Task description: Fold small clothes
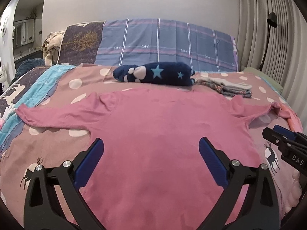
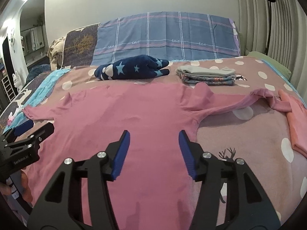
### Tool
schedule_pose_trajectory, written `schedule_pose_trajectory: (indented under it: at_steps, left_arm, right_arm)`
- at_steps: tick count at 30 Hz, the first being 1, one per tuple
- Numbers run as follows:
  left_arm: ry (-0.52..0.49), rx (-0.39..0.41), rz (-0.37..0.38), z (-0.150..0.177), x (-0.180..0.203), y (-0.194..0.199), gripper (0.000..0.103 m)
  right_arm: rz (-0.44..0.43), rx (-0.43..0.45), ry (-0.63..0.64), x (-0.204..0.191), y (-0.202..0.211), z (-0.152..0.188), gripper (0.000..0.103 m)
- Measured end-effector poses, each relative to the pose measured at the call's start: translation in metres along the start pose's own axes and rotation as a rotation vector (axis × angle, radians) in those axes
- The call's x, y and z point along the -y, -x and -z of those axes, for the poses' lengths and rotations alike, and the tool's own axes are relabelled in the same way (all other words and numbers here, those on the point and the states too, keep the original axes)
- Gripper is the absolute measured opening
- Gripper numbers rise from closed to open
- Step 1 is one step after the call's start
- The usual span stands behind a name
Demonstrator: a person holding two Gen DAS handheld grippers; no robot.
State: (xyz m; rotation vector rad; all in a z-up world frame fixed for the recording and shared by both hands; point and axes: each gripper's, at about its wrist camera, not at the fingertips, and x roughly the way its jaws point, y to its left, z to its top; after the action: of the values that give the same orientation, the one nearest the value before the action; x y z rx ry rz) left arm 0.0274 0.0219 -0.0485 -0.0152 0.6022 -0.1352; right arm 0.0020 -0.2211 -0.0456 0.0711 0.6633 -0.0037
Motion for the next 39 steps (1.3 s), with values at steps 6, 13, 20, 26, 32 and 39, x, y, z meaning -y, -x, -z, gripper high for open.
schedule_pose_trajectory:
  at_steps: [6,13,20,26,32,39]
  left_arm:
    - [0.005,-0.026,0.021,-0.002,-0.011,-0.005,0.097]
    - [0.036,-0.064,0.034,-0.002,-0.024,-0.011,0.079]
    - [0.045,-0.066,0.013,-0.004,-0.030,-0.015,0.080]
    - [0.136,-0.113,-0.051,-0.012,-0.086,-0.031,0.079]
    - [0.356,-0.201,-0.254,-0.014,-0.225,-0.063,0.036]
    - [0.671,-0.205,-0.411,-0.015,-0.370,-0.088,0.050]
  right_arm:
    - [0.004,0.037,0.029,-0.002,-0.001,0.001,0.038]
    - [-0.032,0.016,0.011,-0.004,-0.007,0.002,0.035]
    - [-0.028,-0.005,0.027,-0.007,-0.012,0.001,0.040]
    - [-0.022,-0.023,0.039,-0.006,-0.018,-0.002,0.049]
    - [-0.018,-0.033,0.050,-0.007,-0.026,-0.008,0.056]
    - [-0.006,-0.051,0.072,-0.014,-0.036,-0.015,0.061]
